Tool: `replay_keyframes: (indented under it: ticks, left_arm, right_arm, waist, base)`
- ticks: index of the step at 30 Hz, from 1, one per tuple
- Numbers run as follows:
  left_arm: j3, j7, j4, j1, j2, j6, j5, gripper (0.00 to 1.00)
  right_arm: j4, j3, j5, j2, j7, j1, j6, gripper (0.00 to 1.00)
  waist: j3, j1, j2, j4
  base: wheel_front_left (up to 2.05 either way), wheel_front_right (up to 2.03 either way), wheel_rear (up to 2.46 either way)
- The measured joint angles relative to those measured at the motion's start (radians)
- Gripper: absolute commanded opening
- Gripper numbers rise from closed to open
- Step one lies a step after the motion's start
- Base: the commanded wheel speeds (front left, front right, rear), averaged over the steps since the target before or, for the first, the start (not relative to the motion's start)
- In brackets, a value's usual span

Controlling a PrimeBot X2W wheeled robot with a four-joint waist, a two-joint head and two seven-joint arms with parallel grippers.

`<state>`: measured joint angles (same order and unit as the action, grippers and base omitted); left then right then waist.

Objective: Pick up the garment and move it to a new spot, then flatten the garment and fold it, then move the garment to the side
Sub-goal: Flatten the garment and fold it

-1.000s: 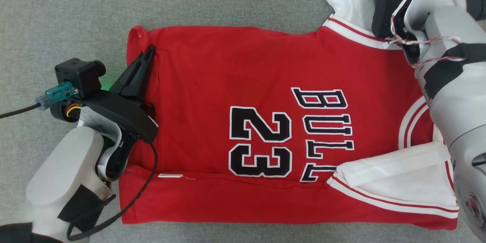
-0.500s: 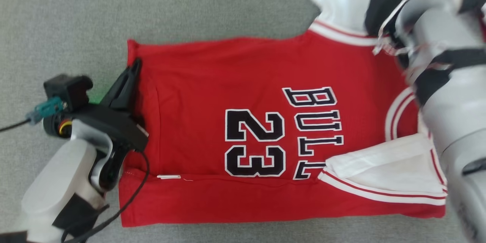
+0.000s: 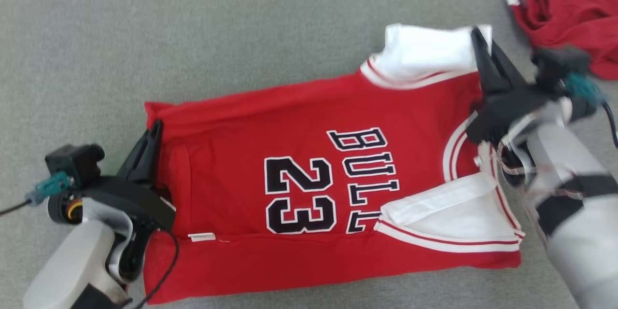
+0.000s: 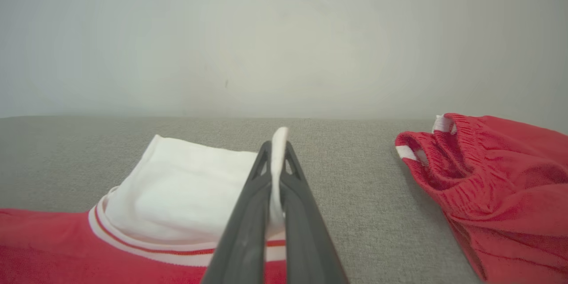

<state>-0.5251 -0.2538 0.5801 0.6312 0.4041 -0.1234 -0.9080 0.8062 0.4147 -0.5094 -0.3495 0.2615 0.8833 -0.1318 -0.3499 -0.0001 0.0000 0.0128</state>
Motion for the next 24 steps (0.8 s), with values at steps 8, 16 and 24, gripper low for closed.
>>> replay_keyframes:
  ticks: [8,16,24]
  left_arm:
    - [0.066,-0.006,-0.024,-0.092,-0.035,0.005,0.013,0.0]
    - [0.209,-0.008,-0.12,-0.238,-0.104,0.01,0.082,0.0]
    - [0.291,-0.009,-0.198,-0.425,-0.205,0.009,0.167,0.0]
  right_arm:
    - [-0.247,-0.054,-0.106,-0.037,0.0,-0.296,0.0,0.0]
    - [-0.361,-0.136,-0.144,-0.037,0.0,-0.512,0.0,0.0]
    - [-0.385,-0.196,-0.133,-0.019,0.0,-0.637,0.0,0.0]
  waist:
    - [0.068,-0.0001,0.0,-0.018]
    - [0.114,-0.0001,-0.0001,-0.012]
    - [0.137,0.0,0.0,0.0]
  base:
    - [0.0,0.0,0.0]
    - [0.0,0.0,0.0]
    - [0.0,0.0,0.0]
